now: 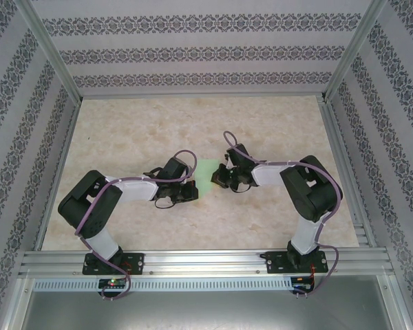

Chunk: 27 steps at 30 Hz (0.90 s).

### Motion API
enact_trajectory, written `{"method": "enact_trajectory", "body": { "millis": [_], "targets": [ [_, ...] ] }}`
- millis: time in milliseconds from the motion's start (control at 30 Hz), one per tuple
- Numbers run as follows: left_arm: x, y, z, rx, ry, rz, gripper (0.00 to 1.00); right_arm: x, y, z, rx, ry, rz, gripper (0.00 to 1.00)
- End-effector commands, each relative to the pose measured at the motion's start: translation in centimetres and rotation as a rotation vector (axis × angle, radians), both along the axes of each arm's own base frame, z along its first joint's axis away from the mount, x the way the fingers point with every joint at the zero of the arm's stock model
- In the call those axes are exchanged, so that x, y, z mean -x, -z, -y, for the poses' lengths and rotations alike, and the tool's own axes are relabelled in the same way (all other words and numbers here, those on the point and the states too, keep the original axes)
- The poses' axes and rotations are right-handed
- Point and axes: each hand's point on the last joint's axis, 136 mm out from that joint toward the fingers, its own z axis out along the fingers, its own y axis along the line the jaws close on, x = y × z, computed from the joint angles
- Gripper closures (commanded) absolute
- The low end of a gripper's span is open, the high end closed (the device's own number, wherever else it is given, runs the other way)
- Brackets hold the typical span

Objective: Fold a paper plane with a square sheet of paper (pick it up from the middle)
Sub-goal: Third fold the triangle at the center of the table.

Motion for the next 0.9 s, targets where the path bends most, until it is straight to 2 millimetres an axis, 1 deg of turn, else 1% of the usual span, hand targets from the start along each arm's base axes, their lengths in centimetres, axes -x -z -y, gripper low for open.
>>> {"method": "enact_trajectory", "body": {
  "millis": [0, 67, 167, 200, 233, 300, 333, 400, 533, 633, 733, 867],
  "targets": [
    [3.1, 3.6, -3.6, -0.185, -0.012, -0.116, 1.00, -2.2, 1.8, 4.1, 0.149, 0.080, 0.033, 0.99],
    [3.0, 3.5, -3.4, -0.180, -0.009, -0.113, 1.00, -2.6, 0.8, 4.1, 0.143, 0.072, 0.064, 0.99],
    [2.8, 3.3, -3.2, -0.175, -0.005, -0.107, 1.00, -3.0, -1.8, 3.3, 0.099, 0.055, 0.129, 0.99],
    [2.7, 3.2, -3.1, -0.172, -0.003, -0.104, 1.00, -3.0, -3.0, 2.8, 0.077, 0.044, 0.158, 0.99],
    [2.6, 3.0, -3.0, -0.165, -0.002, -0.100, 1.00, -2.8, -3.8, 2.3, 0.062, 0.033, 0.176, 0.98],
    [2.4, 2.7, -2.7, -0.155, 0.003, -0.091, 1.00, -2.1, -4.8, 1.3, 0.045, 0.010, 0.197, 0.98],
    [2.2, 2.5, -2.6, -0.150, 0.004, -0.085, 1.00, -1.6, -5.0, 0.8, 0.040, -0.004, 0.197, 0.98],
    [1.9, 2.2, -2.2, -0.139, 0.009, -0.075, 1.00, -0.7, -4.8, -0.3, 0.030, -0.026, 0.184, 0.98],
    [1.4, 1.6, -1.6, -0.111, 0.019, -0.056, 1.00, 0.8, -3.0, -1.9, 0.020, -0.056, 0.131, 0.98],
    [1.0, 1.1, -1.1, -0.095, 0.030, -0.041, 1.00, 1.2, -1.7, -2.7, 0.018, -0.076, 0.093, 0.98],
    [0.6, 0.4, -0.5, -0.067, 0.042, -0.014, 1.00, 1.4, -0.6, -2.8, 0.028, -0.084, 0.065, 0.99],
    [-0.6, -1.6, 0.2, -0.040, 0.077, 0.081, 1.00, 1.9, 1.1, -2.0, 0.089, -0.087, 0.012, 0.99]
  ]
}}
